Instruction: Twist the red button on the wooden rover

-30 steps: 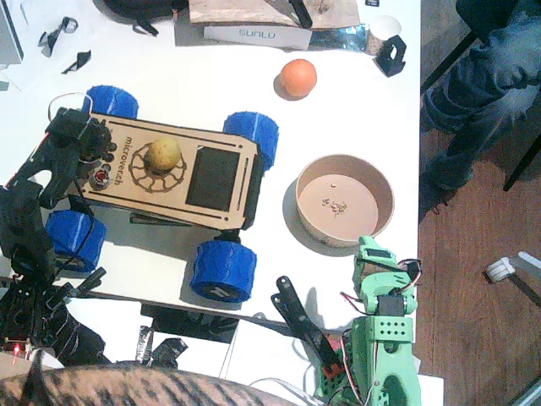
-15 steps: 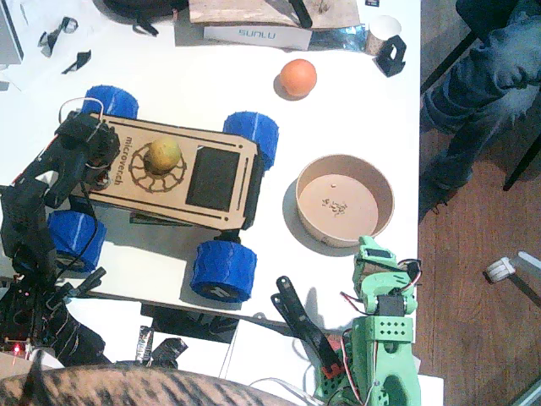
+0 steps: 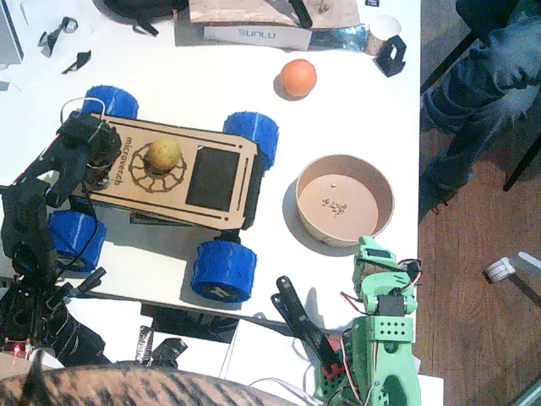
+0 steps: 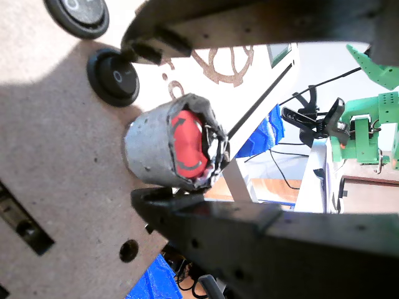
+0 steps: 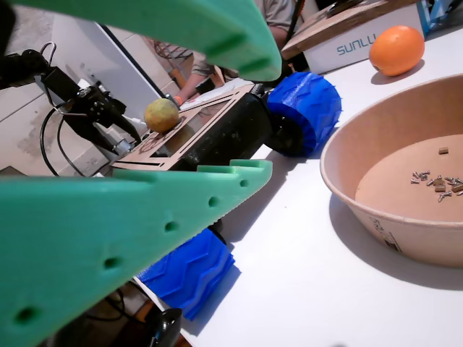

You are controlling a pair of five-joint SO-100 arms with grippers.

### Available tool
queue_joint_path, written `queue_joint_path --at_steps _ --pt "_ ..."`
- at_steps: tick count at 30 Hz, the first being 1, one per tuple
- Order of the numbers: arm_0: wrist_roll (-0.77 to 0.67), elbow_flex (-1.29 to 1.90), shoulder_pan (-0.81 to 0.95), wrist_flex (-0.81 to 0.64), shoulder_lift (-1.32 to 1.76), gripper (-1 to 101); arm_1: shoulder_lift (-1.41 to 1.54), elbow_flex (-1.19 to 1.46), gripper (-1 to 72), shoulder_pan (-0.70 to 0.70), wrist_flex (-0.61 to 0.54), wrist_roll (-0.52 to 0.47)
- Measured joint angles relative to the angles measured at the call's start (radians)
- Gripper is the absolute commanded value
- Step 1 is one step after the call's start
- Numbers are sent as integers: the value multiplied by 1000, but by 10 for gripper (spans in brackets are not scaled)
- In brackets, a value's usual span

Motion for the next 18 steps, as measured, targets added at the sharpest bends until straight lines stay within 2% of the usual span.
queue_joint_path --at_steps 11,18 --pt "0 0 26 0 -8 224 0 0 104 0 0 0" --pt "2 -2 31 0 -6 108 0 0 104 0 0 0"
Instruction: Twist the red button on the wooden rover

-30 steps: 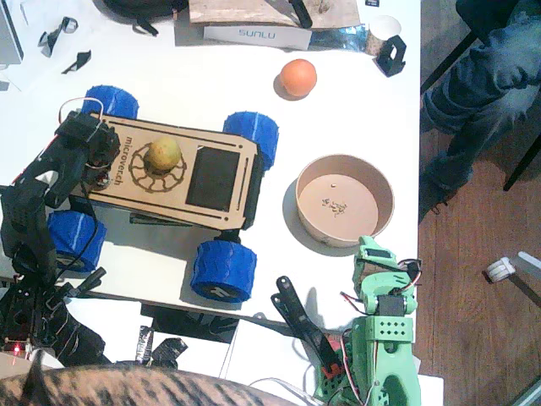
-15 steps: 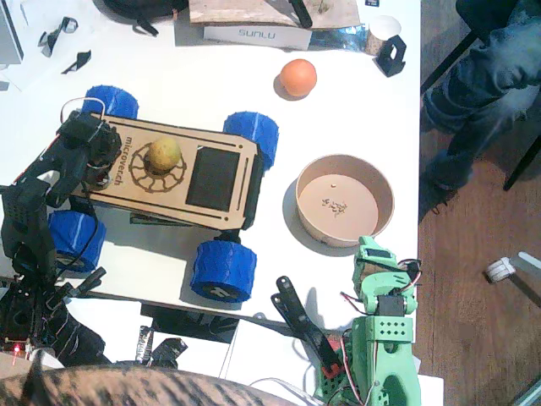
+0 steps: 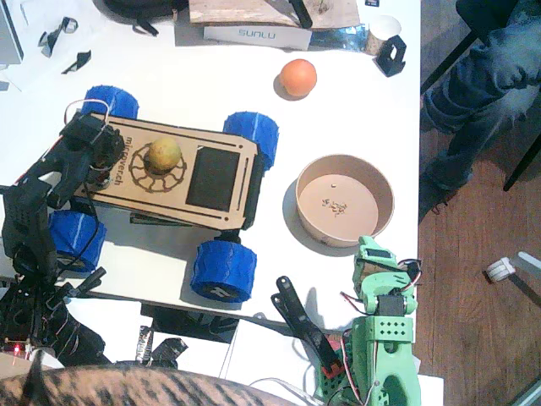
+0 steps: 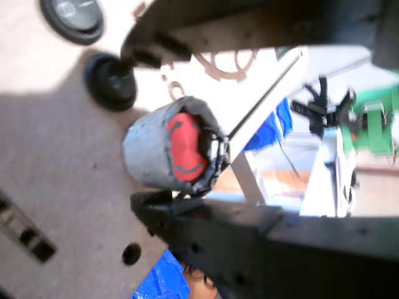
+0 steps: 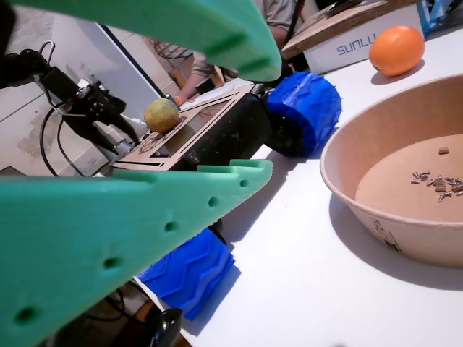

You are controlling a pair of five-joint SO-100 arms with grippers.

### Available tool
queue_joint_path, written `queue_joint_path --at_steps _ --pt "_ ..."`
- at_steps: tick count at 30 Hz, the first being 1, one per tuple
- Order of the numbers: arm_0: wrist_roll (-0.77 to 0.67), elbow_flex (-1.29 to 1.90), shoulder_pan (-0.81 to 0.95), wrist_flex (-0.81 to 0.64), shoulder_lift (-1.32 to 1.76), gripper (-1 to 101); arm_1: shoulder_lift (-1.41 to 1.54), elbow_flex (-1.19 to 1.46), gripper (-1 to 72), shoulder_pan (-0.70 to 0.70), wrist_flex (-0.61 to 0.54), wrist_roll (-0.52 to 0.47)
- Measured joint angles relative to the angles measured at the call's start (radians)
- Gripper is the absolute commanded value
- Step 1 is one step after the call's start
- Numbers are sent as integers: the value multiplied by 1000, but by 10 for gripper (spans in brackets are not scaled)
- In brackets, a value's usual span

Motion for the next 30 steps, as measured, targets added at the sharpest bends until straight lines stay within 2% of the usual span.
queue_joint_path --at_steps 12,20,26,30 --pt "-2 -2 2 -3 -6 2 0 0 104 0 0 0" --pt "-2 -2 2 -6 -11 0 0 0 104 0 0 0" --pt "-2 -3 2 -8 -12 6 0 0 104 0 0 0" --pt "-2 -3 2 -8 -12 107 0 0 104 0 0 0"
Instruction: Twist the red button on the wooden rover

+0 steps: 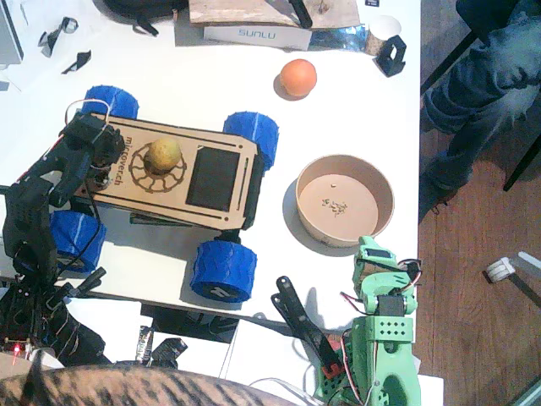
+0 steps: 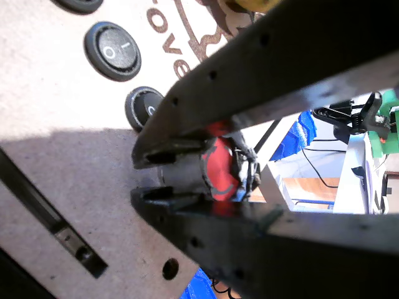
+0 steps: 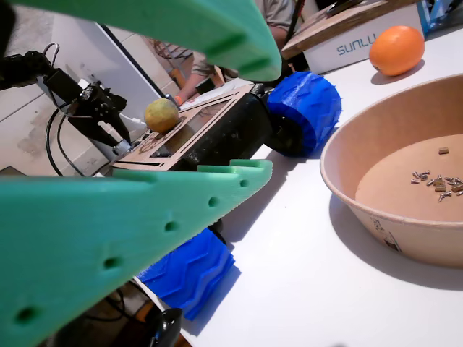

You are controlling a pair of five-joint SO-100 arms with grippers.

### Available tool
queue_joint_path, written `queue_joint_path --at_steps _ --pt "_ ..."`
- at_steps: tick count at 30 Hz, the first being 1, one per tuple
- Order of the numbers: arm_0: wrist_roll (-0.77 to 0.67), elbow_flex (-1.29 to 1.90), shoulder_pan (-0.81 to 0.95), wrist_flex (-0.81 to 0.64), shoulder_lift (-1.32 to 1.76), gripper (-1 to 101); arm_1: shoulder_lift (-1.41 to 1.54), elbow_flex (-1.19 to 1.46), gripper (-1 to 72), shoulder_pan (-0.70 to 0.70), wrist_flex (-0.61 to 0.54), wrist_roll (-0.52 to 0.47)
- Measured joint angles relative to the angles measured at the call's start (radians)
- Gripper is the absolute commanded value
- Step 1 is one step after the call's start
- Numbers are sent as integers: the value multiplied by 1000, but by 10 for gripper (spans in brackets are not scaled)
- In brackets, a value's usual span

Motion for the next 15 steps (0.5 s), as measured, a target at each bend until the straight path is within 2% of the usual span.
queue_joint_path --at_steps 1,4,15 --pt "0 0 0 0 0 164 0 0 104 0 0 0" --pt "-8 0 -2 0 0 213 0 0 104 0 0 0" --pt "2 0 -2 0 2 251 0 0 104 0 0 0"
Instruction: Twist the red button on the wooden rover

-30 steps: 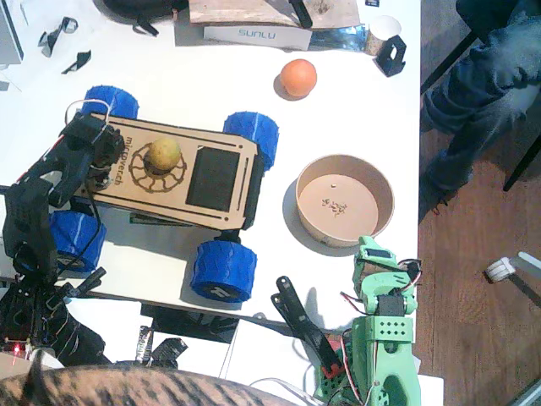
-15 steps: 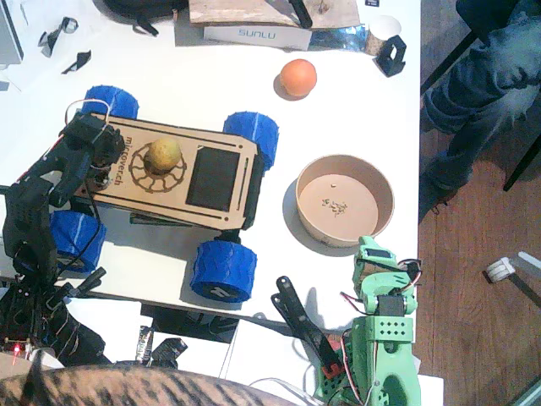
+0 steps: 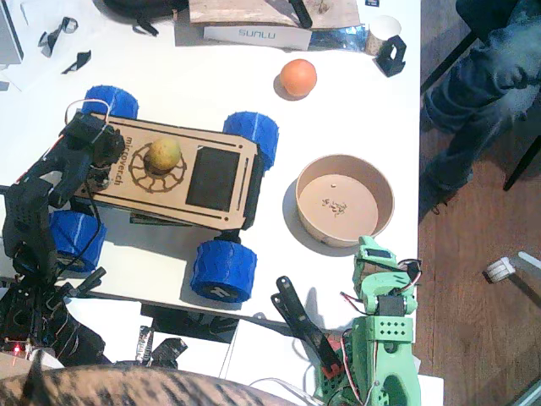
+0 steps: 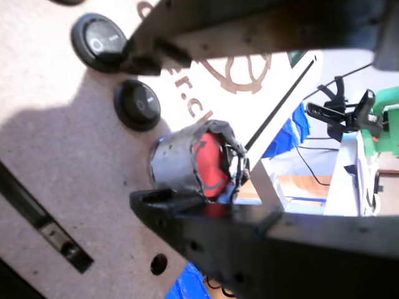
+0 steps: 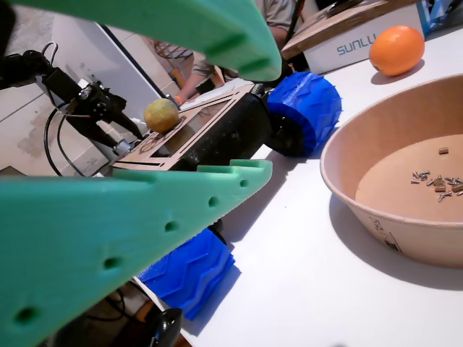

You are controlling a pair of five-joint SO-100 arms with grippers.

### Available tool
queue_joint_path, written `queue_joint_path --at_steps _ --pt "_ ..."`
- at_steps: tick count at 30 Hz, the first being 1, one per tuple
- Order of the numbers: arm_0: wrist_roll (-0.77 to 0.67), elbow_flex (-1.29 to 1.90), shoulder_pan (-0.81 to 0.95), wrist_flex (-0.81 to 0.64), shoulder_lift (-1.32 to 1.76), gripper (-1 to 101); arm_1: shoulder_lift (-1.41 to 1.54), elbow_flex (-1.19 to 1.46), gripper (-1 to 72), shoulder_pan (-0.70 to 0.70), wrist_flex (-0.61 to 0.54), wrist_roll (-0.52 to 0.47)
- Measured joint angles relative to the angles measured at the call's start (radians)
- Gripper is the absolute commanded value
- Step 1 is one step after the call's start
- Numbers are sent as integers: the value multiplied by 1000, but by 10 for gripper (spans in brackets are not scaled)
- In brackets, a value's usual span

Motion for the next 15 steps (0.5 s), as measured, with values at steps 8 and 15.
queue_joint_path --at_steps 8,15 --pt "0 0 21 2 0 250 0 0 104 0 0 0" --pt "0 0 23 3 -2 246 0 0 104 0 0 0"
